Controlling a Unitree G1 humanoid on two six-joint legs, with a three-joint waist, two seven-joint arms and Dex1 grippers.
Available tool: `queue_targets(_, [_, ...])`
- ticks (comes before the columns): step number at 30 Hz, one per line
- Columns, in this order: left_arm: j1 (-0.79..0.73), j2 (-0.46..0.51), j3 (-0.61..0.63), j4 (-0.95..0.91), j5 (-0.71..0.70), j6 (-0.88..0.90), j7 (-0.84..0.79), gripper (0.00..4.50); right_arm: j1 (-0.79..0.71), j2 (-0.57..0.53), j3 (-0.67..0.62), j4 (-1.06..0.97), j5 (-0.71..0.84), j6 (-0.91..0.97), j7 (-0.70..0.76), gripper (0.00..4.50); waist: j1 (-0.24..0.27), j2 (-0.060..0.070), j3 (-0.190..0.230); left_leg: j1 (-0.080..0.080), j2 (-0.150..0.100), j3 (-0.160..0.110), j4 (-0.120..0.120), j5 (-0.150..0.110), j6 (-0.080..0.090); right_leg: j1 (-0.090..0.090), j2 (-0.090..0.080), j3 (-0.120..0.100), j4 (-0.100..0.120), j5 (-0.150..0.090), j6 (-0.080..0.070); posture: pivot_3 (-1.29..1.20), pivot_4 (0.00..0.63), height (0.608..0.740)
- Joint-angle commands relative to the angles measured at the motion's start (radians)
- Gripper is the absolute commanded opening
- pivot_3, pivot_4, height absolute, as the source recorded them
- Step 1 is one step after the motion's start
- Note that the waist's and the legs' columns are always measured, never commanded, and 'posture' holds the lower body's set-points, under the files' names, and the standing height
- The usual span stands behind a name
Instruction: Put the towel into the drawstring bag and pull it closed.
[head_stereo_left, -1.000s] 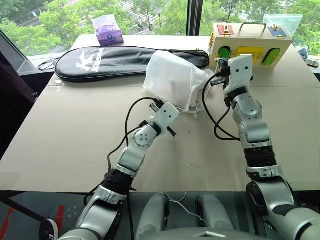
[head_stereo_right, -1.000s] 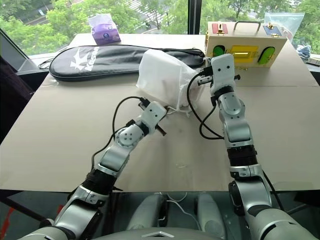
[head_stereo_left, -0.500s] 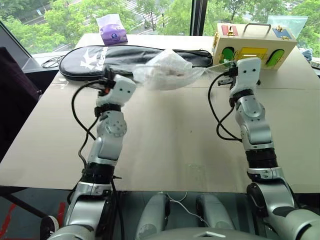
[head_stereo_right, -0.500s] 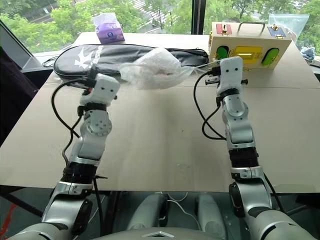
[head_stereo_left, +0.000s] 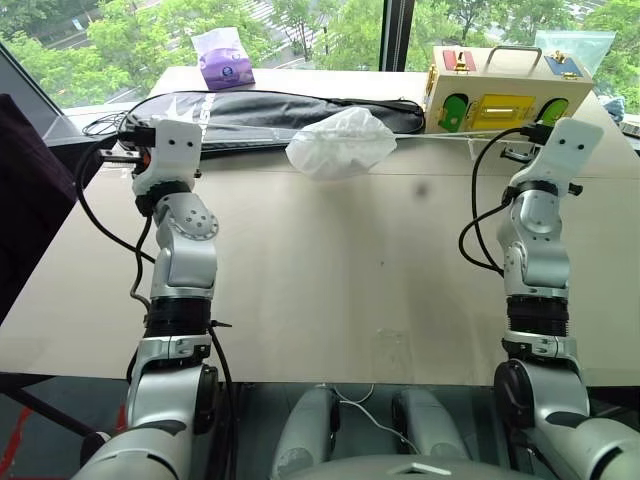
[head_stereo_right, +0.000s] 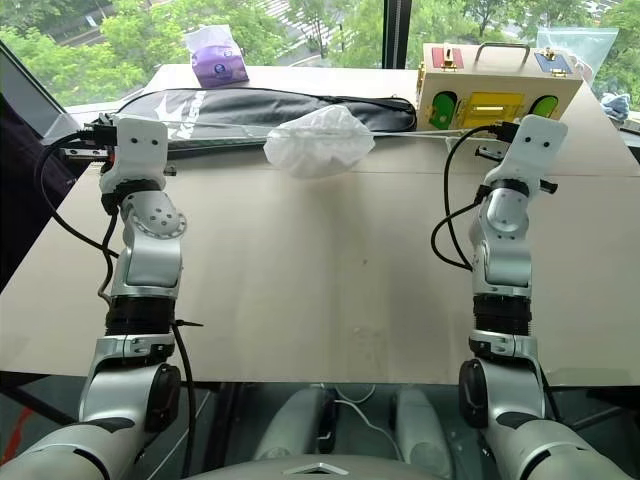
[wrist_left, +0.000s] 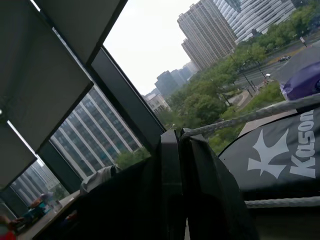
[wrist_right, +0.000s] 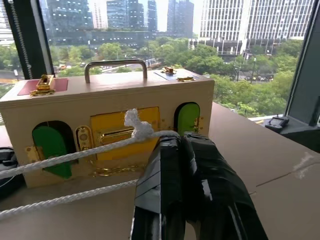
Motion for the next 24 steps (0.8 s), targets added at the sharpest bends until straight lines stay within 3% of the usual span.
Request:
queue_targets(1, [-0.017, 0.053, 0.127, 0.02, 0.013, 0.091, 0.109, 0.06, 0.005, -0.019, -0.162, -0.042, 0.024, -0.006, -0.142, 0.0, 0.001, 0.0, 0.0, 0.0, 0.0, 0.0, 0.0, 0.0, 0.0, 0.0, 0.0, 0.0, 0.0, 0.0, 0.0, 0.0, 0.15, 0.74])
queue_targets(12, [-0.018, 0.017, 0.193, 0.036, -0.058, 0.225, 0.24, 0.06, 0.017, -0.034, -0.222, -0.031, 0.092, -0.061, -0.292, 0.0, 0.0, 0.0, 0.0, 0.0, 0.0, 0.0, 0.0, 0.0, 0.0, -0.001, 0.0, 0.0, 0.001, 0.0, 0.0, 0.0, 0.15, 0.74])
queue_targets(17, [-0.028, -0.021, 0.044, 0.085, -0.173, 0.131, -0.034, 0.06, 0.008, -0.051, -0.091, 0.026, 0.223, -0.013, 0.033, 0.0, -0.001, 0.0, 0.0, 0.001, 0.0, 0.001, 0.0, 0.0, 0.0, -0.001, 0.0, 0.001, 0.003, 0.0, 0.0, 0.0, 0.15, 0.74])
queue_targets(22, [0.025, -0.044, -0.059, 0.043, -0.313, 0.017, -0.399, 0.06, 0.135, -0.203, 0.148, -0.082, 0.295, 0.117, 0.555, 0.0, -0.001, 0.0, 0.0, 0.001, -0.001, 0.002, 0.0, 0.0, 0.001, 0.0, 0.0, 0.001, 0.002, 0.0, 0.0, 0.0, 0.15, 0.74])
queue_targets(23, [0.042, -0.045, -0.075, 0.029, -0.364, -0.01, -0.508, 0.0, 0.186, -0.248, 0.187, -0.127, 0.325, 0.138, 0.671, 0.65, -0.001, 0.0, 0.0, 0.0, 0.0, 0.002, 0.0, 0.0, 0.001, 0.0, 0.0, 0.001, 0.001, 0.0, 0.0, 0.0, 0.15, 0.74])
queue_targets(24, [0.058, -0.044, -0.083, 0.015, -0.41, -0.024, -0.6, 0.42, 0.229, -0.294, 0.215, -0.156, 0.33, 0.145, 0.75, 0.84, -0.001, 0.0, 0.0, 0.001, 0.0, 0.001, 0.0, 0.0, 0.001, 0.001, 0.001, 0.001, 0.0, 0.0, 0.0, 0.0, 0.15, 0.74])
